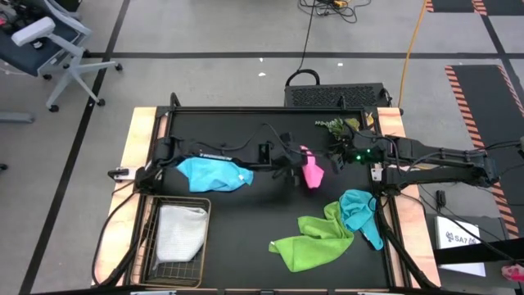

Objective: Fold microfiber towels
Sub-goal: Put the folded pink microfiber cloth into the wire basket

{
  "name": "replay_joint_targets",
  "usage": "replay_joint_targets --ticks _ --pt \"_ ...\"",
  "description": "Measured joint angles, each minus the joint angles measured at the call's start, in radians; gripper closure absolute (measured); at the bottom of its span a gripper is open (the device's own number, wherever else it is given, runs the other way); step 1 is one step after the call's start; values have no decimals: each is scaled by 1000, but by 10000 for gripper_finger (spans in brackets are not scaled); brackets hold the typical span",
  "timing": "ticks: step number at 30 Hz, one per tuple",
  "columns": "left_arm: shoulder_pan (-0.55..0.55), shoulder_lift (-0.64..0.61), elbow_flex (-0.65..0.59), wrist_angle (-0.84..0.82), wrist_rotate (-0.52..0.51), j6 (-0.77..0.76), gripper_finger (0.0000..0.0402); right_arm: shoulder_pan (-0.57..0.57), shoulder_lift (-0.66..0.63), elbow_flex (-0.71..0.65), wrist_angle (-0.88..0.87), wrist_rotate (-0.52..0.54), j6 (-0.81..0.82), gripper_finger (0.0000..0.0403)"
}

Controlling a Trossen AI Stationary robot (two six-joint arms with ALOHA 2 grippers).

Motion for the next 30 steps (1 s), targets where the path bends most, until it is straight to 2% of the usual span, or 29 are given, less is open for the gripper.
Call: replay_joint_targets --ticks 7,14,18,21,25,30 --pt "-25 -165 0 -97 -202 -9 401 0 -10 0 5 0 -19 234" --pt "-69 -400 0 -358 -431 -162 401 -1 -19 0 55 2 -51 234" --pt "-132 -531 0 -590 -554 -351 401 -1 -21 0 107 3 -81 234" --pt "-206 -614 0 -778 -603 -529 401 -1 -21 0 146 4 -105 234" --pt "-318 -694 0 -977 -604 -772 401 -5 -21 0 182 4 -123 234" --pt "-456 -732 0 -1163 -603 -1032 401 -30 -21 0 205 4 -124 234"
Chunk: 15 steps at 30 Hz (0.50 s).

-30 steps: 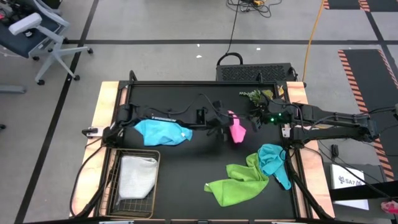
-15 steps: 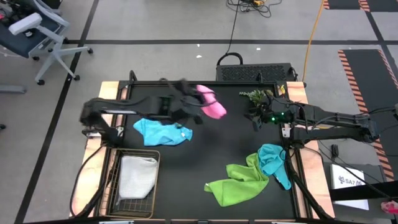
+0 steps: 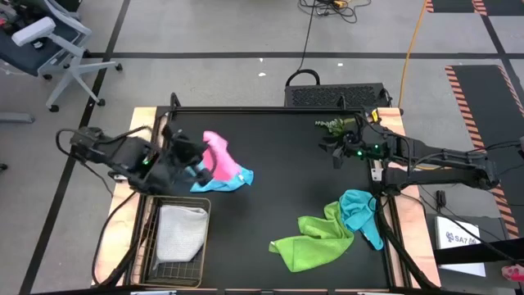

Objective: Fold microfiber towels
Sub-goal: Put the folded pink microfiber cloth into the wire basket

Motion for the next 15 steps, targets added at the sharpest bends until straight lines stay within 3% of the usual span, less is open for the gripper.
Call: replay_joint_targets --ticks 4,10,15 --pt "-79 1 -3 -122 19 -203 401 -22 0 0 18 0 9 234" --pt "-146 1 -20 -121 126 -249 402 -43 0 0 21 0 54 234" --pt "-208 1 -20 -117 283 -279 402 -46 0 0 21 0 83 234"
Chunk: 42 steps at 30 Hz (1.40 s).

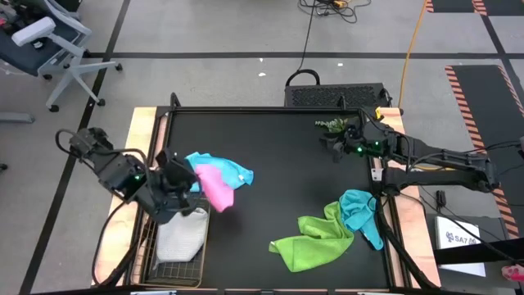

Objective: Fold microfiber towels
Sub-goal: Put the folded pink microfiber cloth into the wire basket

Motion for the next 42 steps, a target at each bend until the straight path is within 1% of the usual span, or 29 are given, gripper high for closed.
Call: replay_joint_targets --ticks 2,4,6,8,10,12,13,15,16,18,22,25,28,31,34,36,39,42 --pt "-26 0 0 0 37 -19 402 0 0 0 3 0 20 234" --pt "-54 0 0 0 39 -34 402 0 11 0 32 -30 54 234" --pt "-73 0 0 0 12 -39 402 11 51 -4 135 -117 73 238" --pt "-80 0 0 0 -21 -32 402 50 135 -13 307 -215 68 253" --pt "-77 0 0 0 -62 -6 402 105 249 -13 483 -296 45 278" --pt "-67 0 0 0 -127 38 402 157 378 -15 632 -371 19 315" --pt "-58 0 0 0 -163 61 402 176 439 -11 694 -406 14 336" --pt "-32 0 0 0 -220 109 402 201 553 25 755 -477 -8 379" --pt "-17 -1 0 0 -244 130 402 207 604 54 756 -510 -35 391" --pt "14 -5 0 0 -273 172 402 217 702 136 730 -533 -92 394" --pt "88 -7 0 0 -312 251 402 227 878 366 637 -609 -255 402" --pt "139 -6 0 0 -312 308 402 243 993 556 507 -610 -382 402" --pt "175 -10 -1 0 -300 369 402 266 1093 696 391 -605 -503 403" --pt "201 -27 -1 0 -292 417 402 286 1168 777 379 -606 -561 403" --pt "216 -47 -1 -1 -293 421 402 287 1196 792 360 -606 -554 403" --pt "216 -56 -1 0 -240 417 402 274 1189 791 310 -578 -561 403" --pt "203 -65 -1 -1 -47 403 402 250 1136 791 190 -496 -604 403" --pt "170 -71 -1 -1 133 344 402 231 1074 792 65 -404 -634 403"
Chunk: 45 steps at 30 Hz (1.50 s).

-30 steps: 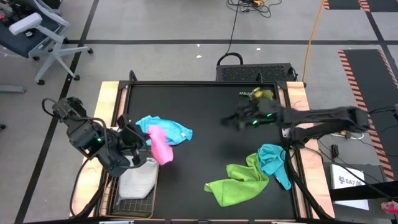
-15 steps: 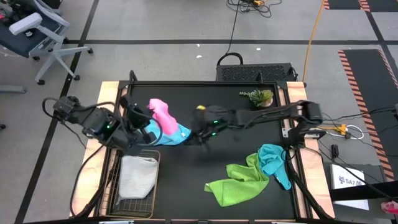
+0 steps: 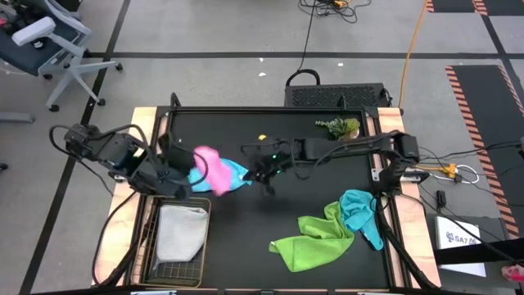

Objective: Fold microfiber towels
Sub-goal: Put the folded pink microfiber cloth into the wire basket

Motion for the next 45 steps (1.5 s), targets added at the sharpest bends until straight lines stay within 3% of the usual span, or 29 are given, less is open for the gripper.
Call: replay_joint_targets --ticks 7,12,15,21,23,25,29,32,36,40,45 --pt "-139 -1 0 0 170 -275 402 -41 -123 0 -118 65 -36 403" --pt "-251 -2 -44 1 329 -629 401 -59 -174 0 -154 65 -78 403" --pt "-325 0 -115 1 472 -870 401 -64 -198 0 -164 63 -111 403" --pt "-461 4 -230 45 870 -1325 401 -65 -209 -1 -221 61 -178 403" --pt "-479 4 -229 116 877 -1390 401 -69 -209 -1 -246 61 -203 403" --pt "-478 4 -229 175 815 -1413 401 -73 -208 -1 -261 61 -219 403" --pt "-440 7 -229 296 681 -1383 401 -94 -209 -18 -255 62 -242 403" --pt "-405 7 -229 377 640 -1333 401 -110 -210 -38 -256 61 -239 403" --pt "-361 7 -229 434 675 -1281 401 -127 -211 -64 -256 61 -238 403" --pt "-352 7 -229 385 759 -1278 401 -135 -211 -85 -255 61 -237 403" --pt "-352 7 -230 330 750 -1263 401 -136 -211 -95 -255 61 -235 403"
